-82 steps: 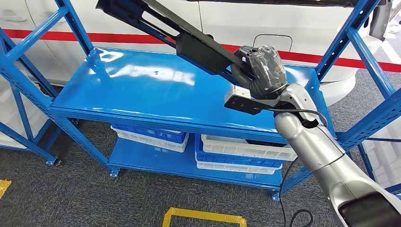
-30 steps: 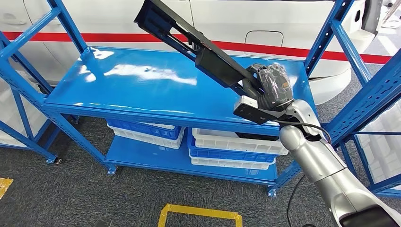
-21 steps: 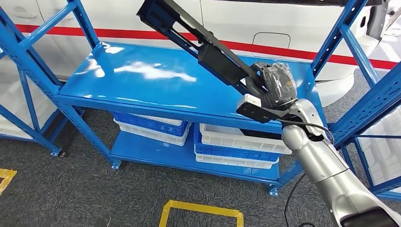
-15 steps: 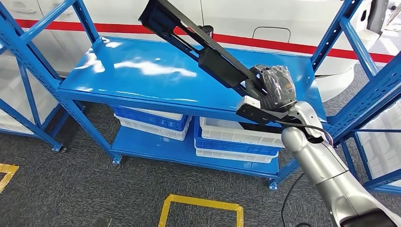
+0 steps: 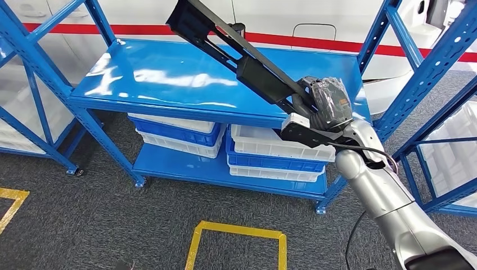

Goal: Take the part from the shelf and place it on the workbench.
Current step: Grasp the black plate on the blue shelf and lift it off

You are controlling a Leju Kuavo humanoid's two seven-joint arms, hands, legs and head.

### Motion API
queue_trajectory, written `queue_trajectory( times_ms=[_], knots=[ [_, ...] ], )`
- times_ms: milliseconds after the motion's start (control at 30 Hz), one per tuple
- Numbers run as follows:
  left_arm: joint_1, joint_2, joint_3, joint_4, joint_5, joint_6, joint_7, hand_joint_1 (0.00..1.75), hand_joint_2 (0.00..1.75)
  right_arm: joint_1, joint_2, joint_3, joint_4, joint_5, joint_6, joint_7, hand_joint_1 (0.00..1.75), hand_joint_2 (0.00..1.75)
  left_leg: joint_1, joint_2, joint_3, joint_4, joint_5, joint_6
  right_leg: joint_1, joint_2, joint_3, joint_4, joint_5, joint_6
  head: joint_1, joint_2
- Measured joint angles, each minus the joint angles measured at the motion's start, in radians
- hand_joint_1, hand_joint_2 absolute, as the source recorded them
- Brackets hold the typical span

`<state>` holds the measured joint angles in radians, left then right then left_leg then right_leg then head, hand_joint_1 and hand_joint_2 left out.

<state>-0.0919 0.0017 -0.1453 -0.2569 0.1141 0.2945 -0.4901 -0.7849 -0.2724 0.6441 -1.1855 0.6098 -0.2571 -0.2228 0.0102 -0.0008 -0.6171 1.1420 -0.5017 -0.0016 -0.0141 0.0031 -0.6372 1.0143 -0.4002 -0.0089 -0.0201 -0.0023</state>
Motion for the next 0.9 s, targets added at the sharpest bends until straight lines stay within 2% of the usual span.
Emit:
queue_trajectory(
  times_ms=[33,67,133,200,233,267,333,367,400,433,467,500,533,567,600,633,667,700,733,767,800,833,867,900],
  knots=[
    [-0.001,0.001,0.000,0.000,0.000,0.000,-0.001,0.00,1.75,-0.001,0.000,-0.001,0.000,0.000,0.000,0.000,1.75,1.75,-0.003,-0.001,0.042,-0.059,0.007,0.007,0.001,-0.001,-0.005,0.000,0.007,0.005,0.001,0.000],
    [-0.002,0.001,0.000,0.000,0.000,0.000,-0.002,0.00,1.75,-0.002,0.000,-0.003,0.000,0.000,0.000,0.000,1.75,1.75,-0.006,-0.002,0.069,-0.101,0.007,0.013,0.002,-0.001,-0.007,-0.001,0.013,0.011,0.001,0.000],
    [-0.003,0.002,0.000,0.000,0.000,0.000,-0.003,0.00,1.75,-0.003,0.000,-0.004,0.000,0.001,0.000,0.000,1.75,1.75,-0.014,-0.003,0.078,-0.123,0.009,0.025,0.002,-0.004,-0.009,-0.004,0.026,0.024,-0.001,0.000],
    [-0.003,0.002,0.000,0.000,0.001,0.000,-0.003,0.00,1.75,-0.003,-0.001,-0.005,0.000,0.002,-0.001,0.000,1.75,1.75,-0.012,0.001,0.074,-0.137,0.029,0.041,0.004,-0.004,-0.017,0.000,0.026,0.034,-0.003,0.000],
    [-0.004,0.001,0.000,0.000,0.001,0.000,-0.003,0.00,1.75,-0.003,-0.002,-0.006,0.000,0.003,-0.001,0.000,1.75,1.75,-0.010,0.003,0.068,-0.144,0.042,0.049,0.005,-0.004,-0.027,0.019,0.006,0.034,-0.002,0.000],
    [-0.005,0.000,0.000,0.000,0.001,0.000,-0.003,0.00,1.75,-0.003,-0.003,-0.007,0.000,0.003,-0.001,0.000,1.75,1.75,-0.008,0.005,0.060,-0.150,0.057,0.056,0.006,-0.004,-0.044,0.060,-0.028,0.031,-0.001,0.000],
    [-0.005,0.000,0.000,0.000,0.002,0.000,-0.003,0.00,1.75,0.000,-0.003,-0.008,0.000,0.004,-0.001,0.000,1.75,1.75,-0.009,0.008,0.033,-0.151,0.079,0.062,0.003,-0.004,-0.085,0.188,-0.111,0.026,0.001,0.000],
    [-0.005,0.000,0.000,0.000,0.003,0.000,-0.004,0.00,1.75,0.002,-0.003,-0.008,0.001,0.005,-0.001,0.000,1.75,1.75,-0.009,0.008,0.019,-0.151,0.089,0.062,0.002,-0.004,-0.098,0.246,-0.136,0.029,0.001,0.000],
    [-0.004,-0.001,0.000,0.000,0.005,0.001,-0.004,0.00,1.75,0.005,-0.003,-0.008,0.001,0.005,-0.001,0.000,1.75,1.75,-0.009,0.008,0.004,-0.150,0.100,0.060,0.000,-0.004,-0.097,0.277,-0.145,0.036,0.001,0.000],
    [-0.004,-0.001,0.000,0.000,0.007,0.001,-0.005,0.00,1.75,0.006,-0.003,-0.008,0.001,0.006,-0.001,0.000,1.75,1.75,-0.008,0.008,-0.010,-0.149,0.111,0.058,-0.001,-0.004,-0.077,0.273,-0.137,0.046,0.001,0.000],
    [-0.003,-0.002,0.000,0.000,0.010,0.001,-0.006,0.00,1.75,0.006,-0.003,-0.008,0.002,0.007,-0.001,-0.001,1.75,1.75,-0.008,0.008,-0.023,-0.148,0.121,0.055,-0.002,-0.004,-0.037,0.229,-0.121,0.055,0.001,0.000],
    [-0.003,-0.003,0.000,0.000,0.012,0.002,-0.008,0.00,1.75,0.004,-0.002,-0.009,0.002,0.008,0.000,-0.001,1.75,1.75,-0.008,0.008,-0.034,-0.146,0.130,0.050,-0.004,-0.004,0.016,0.160,-0.109,0.061,0.002,0.000],
    [-0.003,-0.003,0.000,0.000,0.014,0.003,-0.011,0.00,1.75,0.001,0.000,-0.010,0.002,0.008,0.000,-0.002,1.75,1.75,-0.009,0.008,-0.045,-0.142,0.137,0.045,-0.003,-0.004,0.069,0.086,-0.105,0.061,0.002,0.000],
    [-0.003,-0.003,0.000,0.000,0.014,0.005,-0.013,0.00,1.75,-0.002,0.003,-0.012,0.002,0.009,0.000,-0.004,1.75,1.75,-0.011,0.009,-0.054,-0.140,0.145,0.039,-0.001,-0.003,0.105,0.030,-0.106,0.057,0.001,0.000],
    [-0.002,-0.003,0.000,0.000,0.015,0.007,-0.015,0.00,1.75,-0.005,0.005,-0.013,0.002,0.009,0.001,-0.004,1.75,1.75,-0.012,0.009,-0.060,-0.137,0.153,0.033,0.002,-0.001,0.122,-0.001,-0.111,0.051,0.000,0.000],
    [-0.001,-0.003,0.000,0.000,0.015,0.009,-0.016,0.00,1.75,-0.007,0.008,-0.014,0.002,0.009,0.001,-0.005,1.75,1.75,-0.013,0.009,-0.065,-0.137,0.161,0.028,0.005,0.000,0.122,-0.011,-0.111,0.044,-0.001,0.000],
    [0.000,-0.003,0.000,0.000,0.017,0.010,-0.017,0.00,1.75,-0.008,0.009,-0.015,0.002,0.009,0.002,-0.005,1.75,1.75,-0.012,0.009,-0.067,-0.138,0.168,0.023,0.001,0.000,0.113,-0.010,-0.105,0.035,-0.002,0.000],
    [0.002,-0.002,0.000,0.000,0.018,0.010,-0.017,0.00,1.75,-0.009,0.011,-0.015,0.002,0.009,0.003,-0.005,1.75,1.75,-0.010,0.007,-0.071,-0.133,0.163,0.018,-0.003,-0.002,0.108,-0.011,-0.098,0.026,-0.001,0.000],
    [0.004,-0.002,0.000,0.000,0.019,0.011,-0.017,0.00,1.75,-0.011,0.013,-0.015,0.003,0.009,0.004,-0.006,1.75,1.75,-0.007,0.006,-0.080,-0.117,0.141,0.013,-0.008,-0.004,0.103,-0.013,-0.089,0.015,-0.002,0.000],
    [0.005,-0.002,0.000,0.000,0.019,0.010,-0.017,0.00,1.75,-0.012,0.016,-0.015,0.003,0.009,0.004,-0.006,1.75,1.75,-0.004,0.004,-0.094,-0.080,0.102,0.007,-0.012,-0.005,0.096,-0.014,-0.079,0.006,-0.003,0.000],
    [0.006,-0.002,0.000,0.000,0.020,0.010,-0.017,0.00,1.75,-0.014,0.018,-0.015,0.003,0.009,0.004,-0.006,1.75,1.75,-0.001,0.003,-0.113,-0.022,0.050,0.000,-0.010,-0.006,0.088,-0.013,-0.069,0.000,-0.003,0.000],
    [0.006,-0.002,0.000,0.000,0.021,0.010,-0.017,0.00,1.75,-0.014,0.020,-0.016,0.003,0.009,0.004,-0.006,1.75,1.75,0.001,0.002,-0.133,0.048,0.001,-0.005,-0.010,-0.006,0.076,-0.012,-0.058,-0.003,-0.004,0.000],
    [0.007,-0.001,0.000,0.000,0.022,0.010,-0.017,0.00,1.75,-0.014,0.021,-0.016,0.003,0.010,0.004,-0.006,1.75,1.75,0.002,0.001,-0.148,0.112,-0.031,-0.010,-0.010,-0.006,0.063,-0.012,-0.048,-0.003,-0.003,0.000],
    [0.007,-0.001,0.000,0.000,0.023,0.010,-0.018,0.00,1.75,-0.012,0.022,-0.016,0.003,0.010,0.004,-0.006,1.75,1.75,0.004,0.002,-0.151,0.152,-0.042,-0.013,-0.010,-0.006,0.051,-0.011,-0.039,-0.001,-0.004,0.000]
  ],
)
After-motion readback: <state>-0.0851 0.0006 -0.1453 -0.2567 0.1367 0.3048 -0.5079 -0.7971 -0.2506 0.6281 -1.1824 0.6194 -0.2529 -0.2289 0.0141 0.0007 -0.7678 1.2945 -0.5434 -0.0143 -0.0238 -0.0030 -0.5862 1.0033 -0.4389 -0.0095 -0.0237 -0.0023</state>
